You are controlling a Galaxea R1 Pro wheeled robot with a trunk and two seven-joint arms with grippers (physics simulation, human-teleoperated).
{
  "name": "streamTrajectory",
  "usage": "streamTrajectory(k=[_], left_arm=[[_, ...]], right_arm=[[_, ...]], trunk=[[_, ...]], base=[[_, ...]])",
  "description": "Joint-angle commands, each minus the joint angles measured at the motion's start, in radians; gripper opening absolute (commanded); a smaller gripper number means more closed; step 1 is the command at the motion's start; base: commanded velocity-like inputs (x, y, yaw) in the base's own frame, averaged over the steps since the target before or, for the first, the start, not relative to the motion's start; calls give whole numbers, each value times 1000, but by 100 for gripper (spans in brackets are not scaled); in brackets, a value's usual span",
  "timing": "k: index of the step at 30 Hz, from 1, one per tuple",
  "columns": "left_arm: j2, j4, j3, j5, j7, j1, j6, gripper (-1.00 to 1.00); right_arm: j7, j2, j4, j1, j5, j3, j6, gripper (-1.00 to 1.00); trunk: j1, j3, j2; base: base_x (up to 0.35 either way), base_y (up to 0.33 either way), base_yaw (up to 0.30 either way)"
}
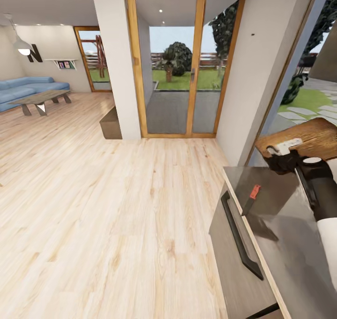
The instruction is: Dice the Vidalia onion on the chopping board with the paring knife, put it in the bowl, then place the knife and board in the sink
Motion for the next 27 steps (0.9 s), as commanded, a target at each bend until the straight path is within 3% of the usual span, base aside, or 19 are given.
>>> streamTrajectory(k=[1, 3, 5, 6, 8, 10, 14, 18, 25, 27], left_arm=[[0, -1, 0, 1, -1, 0, -1, 100], [0, -1, -1, 2, -1, 0, -1, 100], [0, -1, 0, 2, -1, 0, -1, 100], [0, -1, -1, 2, -1, 0, -1, 100], [0, -1, -1, 2, -1, 0, -1, 100], [0, -1, -1, 2, -1, 0, -1, 100], [0, -1, 0, 1, -1, 0, -1, 100], [0, -1, 0, 1, -1, 0, -1, 100], [0, 0, -1, 1, -1, 0, -1, 100], [0, 0, -1, 1, -1, 0, -1, 100]], right_arm=[[104, -24, -5, -1, 64, -3, -4, -100], [281, -66, -11, -1, 137, -7, -35, -100], [431, -102, -16, -1, 177, -21, -93, -100], [555, -122, -19, -1, 194, -49, -140, -100], [666, -133, -20, -1, 201, -79, -165, -100], [874, -156, -20, -1, 206, -133, -229, -100], [1076, -178, -11, -1, 224, -175, -343, -100], [1150, -198, 44, -1, 239, -216, -451, -100], [1154, -208, 273, -1, 249, -234, -686, -100], [1154, -208, 314, -1, 249, -235, -717, -100]], trunk=[[1, -2, -2], [1, -2, -2], [1, -2, -2], [1, -2, -2], [1, -2, -2], [1, -2, -2], [1, -2, -2], [1, -2, -2], [1, -2, -2], [1, -2, -2]], base=[[0, 0, 0], [0, 0, 0], [0, 0, 0], [0, 0, 0], [0, 0, 0], [0, 0, 0], [0, 0, 0], [0, 0, 0], [0, 0, 0], [0, 0, 0]])
